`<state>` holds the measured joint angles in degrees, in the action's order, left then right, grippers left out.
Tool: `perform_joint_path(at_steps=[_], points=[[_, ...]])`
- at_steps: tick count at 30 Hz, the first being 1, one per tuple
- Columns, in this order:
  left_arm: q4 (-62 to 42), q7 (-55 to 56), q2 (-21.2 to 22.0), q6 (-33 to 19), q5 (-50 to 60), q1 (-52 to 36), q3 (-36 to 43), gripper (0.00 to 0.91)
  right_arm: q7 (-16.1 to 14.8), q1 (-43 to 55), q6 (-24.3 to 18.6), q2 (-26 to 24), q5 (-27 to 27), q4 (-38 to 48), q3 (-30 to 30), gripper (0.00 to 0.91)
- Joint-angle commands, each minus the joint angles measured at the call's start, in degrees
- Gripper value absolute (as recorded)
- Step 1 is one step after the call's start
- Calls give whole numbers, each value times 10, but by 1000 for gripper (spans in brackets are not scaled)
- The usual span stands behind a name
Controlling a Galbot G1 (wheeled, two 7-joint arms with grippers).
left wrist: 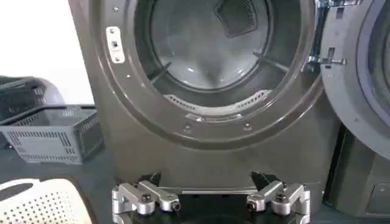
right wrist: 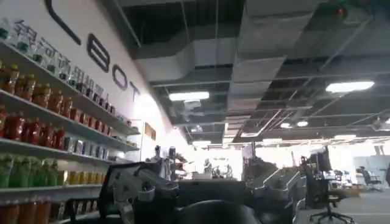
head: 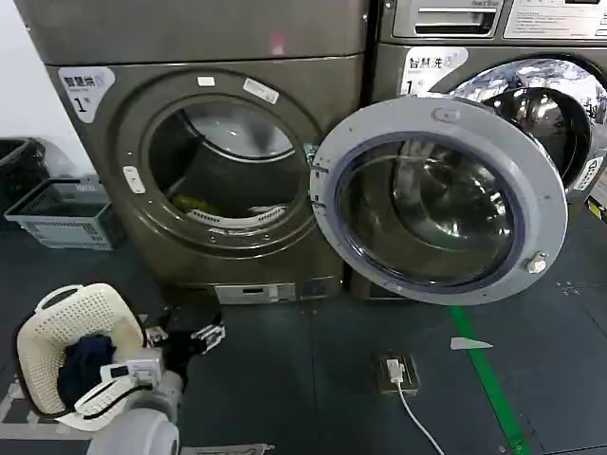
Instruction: Grasp the clothes from the dryer.
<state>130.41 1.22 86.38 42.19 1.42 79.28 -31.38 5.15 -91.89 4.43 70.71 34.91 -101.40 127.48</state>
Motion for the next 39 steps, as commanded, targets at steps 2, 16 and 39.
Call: perform_joint_path(at_steps=[2, 16, 39], points=[[2, -1, 0, 28, -1, 1, 0, 907, 2, 1, -6, 3, 4, -3, 0, 907], [3, -2, -2, 28, -1, 1, -2, 907, 2, 1, -3, 9, 11, -9, -1, 907], [6, -3, -2, 28, -2, 4, -8, 907, 0, -1, -1, 11, 10, -13, 0, 907]])
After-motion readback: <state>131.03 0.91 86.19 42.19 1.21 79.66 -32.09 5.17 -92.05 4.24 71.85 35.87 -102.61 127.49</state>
